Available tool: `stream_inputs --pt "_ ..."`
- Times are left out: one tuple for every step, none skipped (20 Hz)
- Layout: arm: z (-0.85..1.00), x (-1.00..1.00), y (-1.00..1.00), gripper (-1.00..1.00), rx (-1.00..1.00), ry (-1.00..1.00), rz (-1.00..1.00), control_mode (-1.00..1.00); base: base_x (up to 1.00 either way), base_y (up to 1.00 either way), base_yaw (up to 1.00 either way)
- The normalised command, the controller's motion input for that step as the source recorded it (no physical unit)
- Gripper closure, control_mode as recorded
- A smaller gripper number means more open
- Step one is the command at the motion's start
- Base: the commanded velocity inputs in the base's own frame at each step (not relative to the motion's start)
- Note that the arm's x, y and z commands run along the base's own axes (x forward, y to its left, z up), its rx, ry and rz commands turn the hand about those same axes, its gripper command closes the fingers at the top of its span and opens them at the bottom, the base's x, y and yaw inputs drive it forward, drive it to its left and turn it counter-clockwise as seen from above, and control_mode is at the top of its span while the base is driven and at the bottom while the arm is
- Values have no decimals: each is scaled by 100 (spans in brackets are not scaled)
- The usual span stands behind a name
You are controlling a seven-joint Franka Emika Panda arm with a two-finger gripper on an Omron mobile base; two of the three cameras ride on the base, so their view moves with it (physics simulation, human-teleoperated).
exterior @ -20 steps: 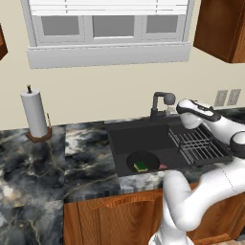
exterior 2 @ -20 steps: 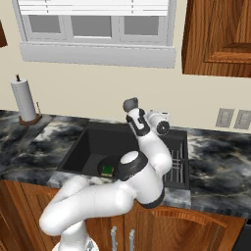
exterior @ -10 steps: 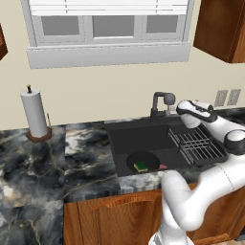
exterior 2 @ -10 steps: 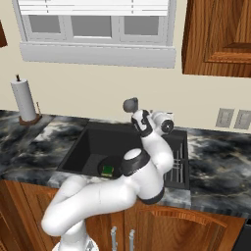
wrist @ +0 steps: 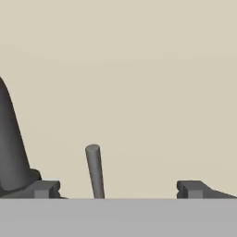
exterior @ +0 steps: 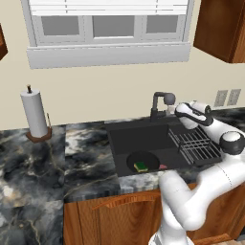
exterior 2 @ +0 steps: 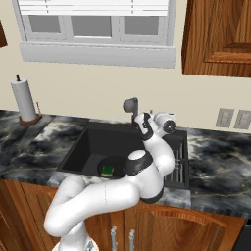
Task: Pick the pan and sponge and place them into the sink. Then turn on the water.
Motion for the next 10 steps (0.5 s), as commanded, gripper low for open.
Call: stream_inputs --pt "-8 25 0 -100 1 0 0 -100 0 0 0" --pt "-9 29 0 -100 1 0 0 -100 0 0 0" --pt "-11 33 0 -100 0 0 0 -100 0 0 0" --pt "-14 36 -1 -100 0 0 -1 -100 0 0 0" --pt "-15 38 -4 -100 0 0 -1 -100 0 0 0" --pt "-13 34 -7 -100 1 0 0 -100 0 0 0" --pt "-12 36 -8 -100 1 0 0 -100 0 0 0" --pt "-13 36 -7 -100 0 0 0 -100 0 0 0" --pt "-13 36 -7 -100 0 0 0 -100 0 0 0" --pt "-13 34 -7 -100 0 0 0 -100 0 0 0"
